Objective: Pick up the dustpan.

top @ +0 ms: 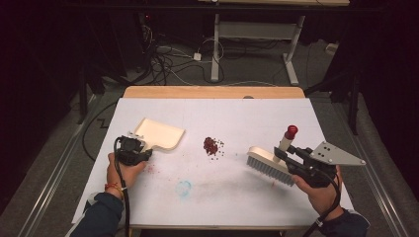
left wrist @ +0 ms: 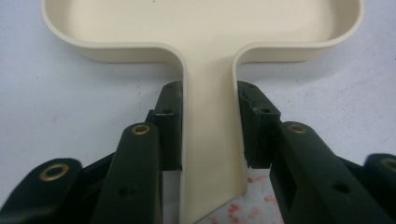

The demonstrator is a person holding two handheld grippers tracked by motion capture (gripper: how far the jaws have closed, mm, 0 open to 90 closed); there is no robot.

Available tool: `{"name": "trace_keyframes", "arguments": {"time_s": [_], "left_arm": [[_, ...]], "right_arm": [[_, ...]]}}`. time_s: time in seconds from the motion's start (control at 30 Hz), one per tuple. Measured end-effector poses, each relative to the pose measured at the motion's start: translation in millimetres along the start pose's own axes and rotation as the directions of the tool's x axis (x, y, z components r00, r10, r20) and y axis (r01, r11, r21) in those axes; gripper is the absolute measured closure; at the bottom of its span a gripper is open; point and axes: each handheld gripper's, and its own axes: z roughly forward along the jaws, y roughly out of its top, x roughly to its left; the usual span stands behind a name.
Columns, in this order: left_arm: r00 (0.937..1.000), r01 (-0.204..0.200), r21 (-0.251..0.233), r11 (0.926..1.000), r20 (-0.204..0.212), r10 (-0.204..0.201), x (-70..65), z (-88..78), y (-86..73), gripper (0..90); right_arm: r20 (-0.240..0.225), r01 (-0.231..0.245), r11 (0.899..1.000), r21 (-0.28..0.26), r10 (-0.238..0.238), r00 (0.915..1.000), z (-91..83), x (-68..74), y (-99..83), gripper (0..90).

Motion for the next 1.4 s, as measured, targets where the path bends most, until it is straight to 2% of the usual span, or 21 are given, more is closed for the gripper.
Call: {"name": "trace_keyframes", "arguments": {"time_s": [0.13,0.23,0.33,0.37,0.4,0.47,0.57,0.67,0.7,0.77,0.8,0.83,0.87,1.1,1.2,1.23,1.27,1.3,1.33,1.37,1.4], "left_arm": [[0.9996,-0.025,0.012,0.9996,0.009,0.025,-1.3,-4.5,0.5,63.7],[0.9957,-0.092,0.006,0.9958,0.016,0.092,-9.3,-20.6,-1.5,63.9],[0.9936,-0.107,0.006,0.9942,0.036,0.107,-12.9,-30.3,-5.2,63.9],[0.9923,-0.117,0.007,0.9931,0.043,0.116,-15.1,-34.6,-7.5,63.9],[0.9877,-0.149,0.011,0.9888,0.051,0.148,-19.5,-43.1,-12.7,63.9],[0.9813,-0.181,0.008,0.9835,0.068,0.18,-23.1,-51.2,-17.4,63.8],[0.9793,-0.188,0.011,0.9822,0.08,0.186,-25.8,-58.2,-21.9,63.9],[0.9701,-0.218,0.002,0.9759,0.11,0.217,-33.2,-69.7,-29.6,63.8],[0.9701,-0.218,0.002,0.9759,0.11,0.217,-33.2,-69.7,-29.6,63.8],[0.9608,-0.252,0.004,0.9677,0.121,0.25,-37.8,-72.4,-32.8,63.8],[0.952,-0.282,0.005,0.9594,0.126,0.279,-42.0,-74.2,-35.7,63.8],[0.952,-0.282,0.005,0.9594,0.126,0.279,-42.0,-74.2,-35.7,63.8],[0.9456,-0.298,0.005,0.9547,0.139,0.294,-44.2,-75.9,-37.8,63.8],[0.9374,-0.306,-0.012,0.952,0.171,0.303,-49.1,-82.5,-45.3,63.8],[0.9263,-0.328,-0.007,0.9448,0.195,0.323,-55.2,-85.3,-48.5,63.8],[0.9263,-0.328,-0.007,0.9448,0.195,0.323,-55.2,-85.3,-48.5,63.8],[0.919,-0.34,-0.002,0.9404,0.211,0.333,-58.6,-85.3,-48.5,63.8],[0.919,-0.34,-0.002,0.9404,0.211,0.333,-58.6,-85.3,-48.5,63.8],[0.9114,-0.355,0.002,0.9347,0.223,0.346,-61.7,-84.3,-48.0,63.8],[0.9114,-0.355,0.002,0.9347,0.223,0.346,-61.7,-84.3,-48.0,63.8],[0.9067,-0.367,0.012,0.9301,0.228,0.355,-64.5,-82.9,-47.4,63.8]], "right_arm": [[0.008,-0.015,1.0,0.0,0.015,0.9999,1.4,-4.5,-1.4,70.1],[0.011,-0.017,1.0,-0.006,0.018,0.9998,2.4,-9.5,1.3,70.1],[0.016,-0.023,0.999,-0.024,0.023,0.9996,8.9,-19.5,6.7,70.1],[0.016,-0.028,0.999,-0.027,0.028,0.9995,12.5,-23.1,8.5,70.1],[0.018,-0.032,0.999,-0.032,0.033,0.9993,16.5,-26.3,10.1,70.1],[0.033,-0.037,0.999,-0.03,0.038,0.9988,24.7,-31.0,13.2,70.1],[0.041,-0.048,0.998,-0.032,0.049,0.9979,35.1,-36.4,17.5,70.1],[0.045,-0.068,0.997,-0.03,0.07,0.9966,46.2,-41.2,21.7,70.1],[0.041,-0.075,0.997,-0.026,0.076,0.9963,50.4,-42.7,22.9,70.2],[0.036,-0.087,0.996,-0.02,0.087,0.9955,57.8,-44.7,24.9,70.1],[0.035,-0.086,0.996,-0.018,0.087,0.9956,60.9,-45.3,26.0,70.1],[0.036,-0.083,0.996,-0.016,0.083,0.9959,63.7,-45.7,27.3,70.1],[0.037,-0.086,0.996,-0.017,0.086,0.9956,66.5,-45.7,28.6,70.1],[0.048,-0.084,0.996,-0.027,0.085,0.9952,79.8,-45.7,36.8,70.1],[0.052,-0.079,0.996,-0.028,0.081,0.9954,89.6,-43.7,40.6,70.1],[0.055,-0.08,0.996,-0.029,0.082,0.9951,92.6,-43.1,41.5,70.1],[0.061,-0.082,0.996,-0.031,0.083,0.9946,95.8,-42.5,42.4,70.1],[0.065,-0.091,0.995,-0.029,0.093,0.9935,99.6,-42.0,43.3,70.1],[0.064,-0.098,0.995,-0.028,0.099,0.993,103.6,-42.0,43.9,70.1],[0.064,-0.098,0.995,-0.028,0.099,0.993,103.6,-42.0,43.9,70.1],[0.066,-0.11,0.993,-0.028,0.112,0.9915,112.6,-41.4,44.7,70.1]]}}
